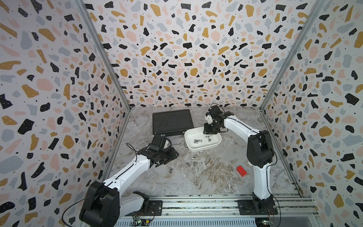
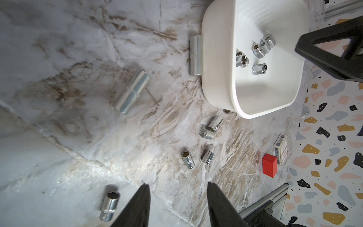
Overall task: Put the socket on the desktop into the storage box
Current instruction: Place the socket head in the storage box.
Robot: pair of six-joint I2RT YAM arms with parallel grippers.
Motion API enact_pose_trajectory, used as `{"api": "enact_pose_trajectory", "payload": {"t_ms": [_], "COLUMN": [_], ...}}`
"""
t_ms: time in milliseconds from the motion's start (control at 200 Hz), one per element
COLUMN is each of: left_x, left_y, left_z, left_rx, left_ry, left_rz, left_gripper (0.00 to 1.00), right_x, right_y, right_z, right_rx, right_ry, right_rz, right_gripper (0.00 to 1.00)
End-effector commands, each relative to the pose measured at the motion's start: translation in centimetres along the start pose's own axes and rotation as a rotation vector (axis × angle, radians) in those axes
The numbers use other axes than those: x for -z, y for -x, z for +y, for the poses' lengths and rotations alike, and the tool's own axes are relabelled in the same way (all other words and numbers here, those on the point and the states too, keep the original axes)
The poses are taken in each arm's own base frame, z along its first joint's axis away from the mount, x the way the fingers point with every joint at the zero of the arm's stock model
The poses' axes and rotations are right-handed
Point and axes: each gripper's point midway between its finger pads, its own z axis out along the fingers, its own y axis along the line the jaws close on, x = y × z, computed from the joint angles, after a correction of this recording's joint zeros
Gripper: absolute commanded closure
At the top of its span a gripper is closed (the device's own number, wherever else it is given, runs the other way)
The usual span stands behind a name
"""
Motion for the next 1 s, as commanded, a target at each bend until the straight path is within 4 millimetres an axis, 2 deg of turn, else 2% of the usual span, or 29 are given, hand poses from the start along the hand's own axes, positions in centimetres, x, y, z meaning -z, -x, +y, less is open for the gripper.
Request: {"api": "enact_pose_trajectory", "payload": {"t_ms": [0,185,385,681,996], "left_x": [0.3,0.7,0.9,0.7,0.6], "left_y": [0.0,-0.3,-0.8,-2.1,-3.4], "left_z": [0.5,1.4,2.4,3.7,5.1], "left_rx": [-0.038,-0.072,-0.100,-0.093,-0.096], "left_ry": [0.034,0.095,0.146,0.177,0.228], "left_rz": [-0.007,0.008,0.032,0.075,0.097], "left_gripper": [0.49,0.49,0.49,0.48,0.48], "right_x": [3.3,4.9,6.8,8.8,10.4], "right_y": [0.1,-1.7,-4.8,-11.1,-17.0], "right_z": [1.4,2.3,4.9,8.8,10.5], "right_rx": [0.007,0.030,0.112,0.281,0.425], "right_ry": [0.045,0.095,0.177,0.299,0.393], "right_rz": [-0.056,-0.067,-0.070,-0.049,-0.044], "right_gripper": [0.63,0.63,0.63,0.63,0.63]}}
